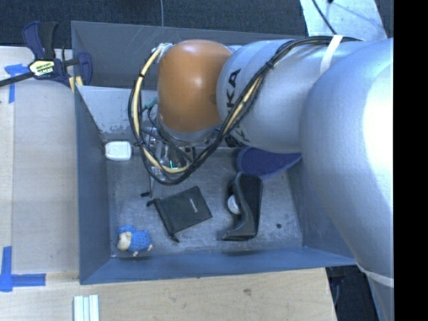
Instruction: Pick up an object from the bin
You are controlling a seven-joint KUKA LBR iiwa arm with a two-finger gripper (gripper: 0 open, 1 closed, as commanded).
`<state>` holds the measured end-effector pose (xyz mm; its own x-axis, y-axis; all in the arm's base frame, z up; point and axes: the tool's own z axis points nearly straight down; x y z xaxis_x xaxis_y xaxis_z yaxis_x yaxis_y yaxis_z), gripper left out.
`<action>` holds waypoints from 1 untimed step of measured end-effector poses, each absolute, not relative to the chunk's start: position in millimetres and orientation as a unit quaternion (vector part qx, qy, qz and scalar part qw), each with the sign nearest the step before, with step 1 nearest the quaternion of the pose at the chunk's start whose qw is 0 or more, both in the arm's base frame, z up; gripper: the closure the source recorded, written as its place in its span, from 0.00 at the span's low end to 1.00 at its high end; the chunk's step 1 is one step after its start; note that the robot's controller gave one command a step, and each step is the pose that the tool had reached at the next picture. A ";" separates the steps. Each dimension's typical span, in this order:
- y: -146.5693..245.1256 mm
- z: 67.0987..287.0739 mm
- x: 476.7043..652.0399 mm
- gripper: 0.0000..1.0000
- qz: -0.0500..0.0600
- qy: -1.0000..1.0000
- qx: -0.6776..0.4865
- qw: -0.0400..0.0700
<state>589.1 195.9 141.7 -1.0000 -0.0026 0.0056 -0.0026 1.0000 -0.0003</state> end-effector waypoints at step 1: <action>141.1 66.1 548.4 0.00 0.001 -1.000 -0.013 0.003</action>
Offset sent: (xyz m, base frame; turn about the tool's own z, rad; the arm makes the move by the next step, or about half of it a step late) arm -0.0387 -0.0514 -0.0717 0.0245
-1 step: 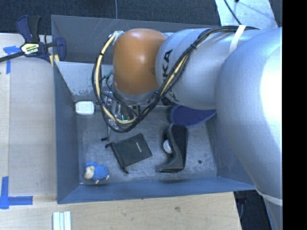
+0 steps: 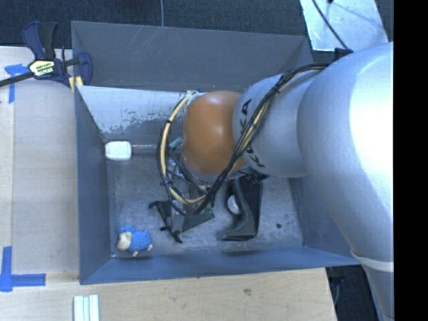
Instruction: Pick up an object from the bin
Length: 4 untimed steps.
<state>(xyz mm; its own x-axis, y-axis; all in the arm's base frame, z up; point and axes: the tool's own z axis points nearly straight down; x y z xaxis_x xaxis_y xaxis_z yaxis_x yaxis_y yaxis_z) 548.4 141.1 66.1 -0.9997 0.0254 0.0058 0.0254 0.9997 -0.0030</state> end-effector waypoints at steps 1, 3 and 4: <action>144.0 71.1 552.0 1.00 -0.001 -1.000 -0.011 -0.002; 123.1 188.5 492.5 1.00 -0.001 -0.999 0.038 -0.004; 111.9 306.0 502.6 1.00 -0.001 -0.998 0.056 -0.006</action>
Offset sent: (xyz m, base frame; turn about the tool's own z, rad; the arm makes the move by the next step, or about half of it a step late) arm 0.0000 0.0000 0.0000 0.0000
